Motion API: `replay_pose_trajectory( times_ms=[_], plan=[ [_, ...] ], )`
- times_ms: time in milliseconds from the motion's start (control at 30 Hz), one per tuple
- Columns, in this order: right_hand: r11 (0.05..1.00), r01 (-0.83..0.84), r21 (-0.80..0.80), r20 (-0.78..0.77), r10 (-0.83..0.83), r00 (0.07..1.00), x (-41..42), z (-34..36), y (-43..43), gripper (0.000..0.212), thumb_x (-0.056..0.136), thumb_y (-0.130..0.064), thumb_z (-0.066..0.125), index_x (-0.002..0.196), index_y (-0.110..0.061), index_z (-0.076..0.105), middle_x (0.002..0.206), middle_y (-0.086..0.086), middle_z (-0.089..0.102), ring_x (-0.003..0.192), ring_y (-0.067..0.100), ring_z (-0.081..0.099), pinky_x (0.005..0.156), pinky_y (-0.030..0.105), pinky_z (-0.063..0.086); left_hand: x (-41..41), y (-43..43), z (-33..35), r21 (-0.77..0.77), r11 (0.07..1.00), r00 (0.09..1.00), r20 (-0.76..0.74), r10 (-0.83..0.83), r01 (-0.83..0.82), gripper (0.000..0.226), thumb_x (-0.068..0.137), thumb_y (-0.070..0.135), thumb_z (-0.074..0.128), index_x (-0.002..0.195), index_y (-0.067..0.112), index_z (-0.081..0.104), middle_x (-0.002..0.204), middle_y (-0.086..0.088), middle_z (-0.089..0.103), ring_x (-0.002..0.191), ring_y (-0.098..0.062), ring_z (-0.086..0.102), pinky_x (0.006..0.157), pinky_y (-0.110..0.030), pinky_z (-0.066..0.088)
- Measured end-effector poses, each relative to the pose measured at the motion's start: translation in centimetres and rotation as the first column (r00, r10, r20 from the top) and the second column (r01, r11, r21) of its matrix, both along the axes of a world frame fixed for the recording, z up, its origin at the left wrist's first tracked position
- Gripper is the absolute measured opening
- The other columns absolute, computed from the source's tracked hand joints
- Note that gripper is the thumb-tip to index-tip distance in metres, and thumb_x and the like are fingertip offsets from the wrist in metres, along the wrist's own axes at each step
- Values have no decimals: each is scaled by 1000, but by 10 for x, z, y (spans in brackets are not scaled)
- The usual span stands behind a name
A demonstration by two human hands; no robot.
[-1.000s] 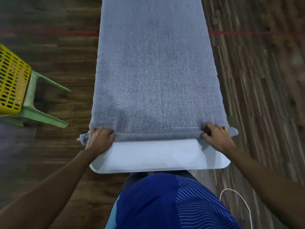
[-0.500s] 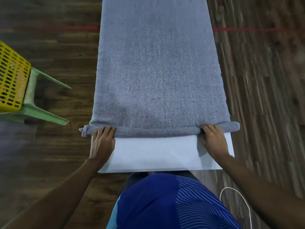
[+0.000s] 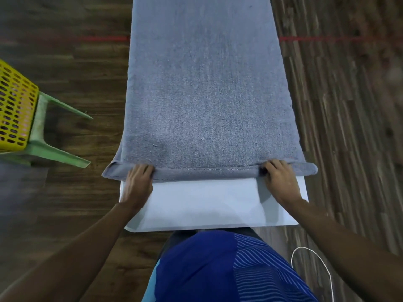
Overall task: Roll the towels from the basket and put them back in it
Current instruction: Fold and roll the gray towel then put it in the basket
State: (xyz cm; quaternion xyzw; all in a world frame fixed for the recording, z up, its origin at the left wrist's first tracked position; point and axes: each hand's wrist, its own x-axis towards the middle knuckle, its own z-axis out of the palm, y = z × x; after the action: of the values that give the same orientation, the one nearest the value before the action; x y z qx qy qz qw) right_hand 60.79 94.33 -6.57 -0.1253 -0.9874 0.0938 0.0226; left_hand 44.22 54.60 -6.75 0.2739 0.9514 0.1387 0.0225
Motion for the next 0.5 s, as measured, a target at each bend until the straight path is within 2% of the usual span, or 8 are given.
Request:
replay_pose_trajectory(
  times_ms=[100, 167, 233, 333, 433, 500],
  plan=[
    [1000, -19, -23, 52, 20, 998, 5, -3, -5, 35, 73, -5, 59, 108, -4, 60, 104, 13, 60, 91, 34, 53, 84, 42, 41, 12, -2, -4, -2, 999, 998, 27, -49, 49, 38, 76, 7, 44, 109, -3, 62, 103, -18, 59, 89, -34, 54, 80, -46, 50],
    [999, 12, -35, 99, -9, 995, 2, -1, -6, 36, 72, -3, 67, 107, -6, 61, 103, 11, 62, 91, 33, 54, 83, 42, 41, 14, -4, -3, -65, 996, 997, 54, -51, 54, 40, 78, 8, 44, 112, -3, 61, 107, -18, 59, 92, -34, 55, 83, -46, 51],
    [999, 22, -46, 131, -16, 991, -4, 3, -2, 26, 77, -12, 62, 103, -11, 63, 96, 8, 63, 88, 34, 57, 78, 44, 43, 7, -3, 1, -88, 996, 996, 82, -19, 26, 37, 80, 13, 41, 106, -1, 64, 101, -16, 62, 89, -35, 56, 78, -47, 51],
    [992, -10, -128, 282, 46, 958, -14, 14, 10, 34, 79, -31, 48, 102, -14, 67, 96, 9, 69, 92, 34, 61, 83, 44, 44, -5, 1, 14, -146, 989, 986, 165, 10, 15, 30, 80, 22, 40, 90, 8, 65, 88, -10, 66, 82, -34, 59, 77, -44, 44],
    [978, 120, -172, 478, -23, 878, -26, 21, 15, 32, 85, -37, 53, 107, -19, 67, 107, 11, 69, 102, 35, 59, 89, 41, 41, -15, 2, 23, -142, 990, 962, 268, 61, -23, 27, 82, 30, 35, 79, 16, 59, 83, -7, 68, 81, -32, 61, 84, -42, 36],
    [968, 174, -182, 440, -78, 894, -30, 20, 15, 28, 84, -34, 60, 108, -20, 65, 111, 11, 66, 105, 35, 55, 89, 41, 40, -20, 4, 22, -135, 989, 958, 272, 96, -61, 31, 83, 32, 33, 85, 15, 58, 88, -8, 69, 86, -32, 61, 87, -44, 33]
  ],
)
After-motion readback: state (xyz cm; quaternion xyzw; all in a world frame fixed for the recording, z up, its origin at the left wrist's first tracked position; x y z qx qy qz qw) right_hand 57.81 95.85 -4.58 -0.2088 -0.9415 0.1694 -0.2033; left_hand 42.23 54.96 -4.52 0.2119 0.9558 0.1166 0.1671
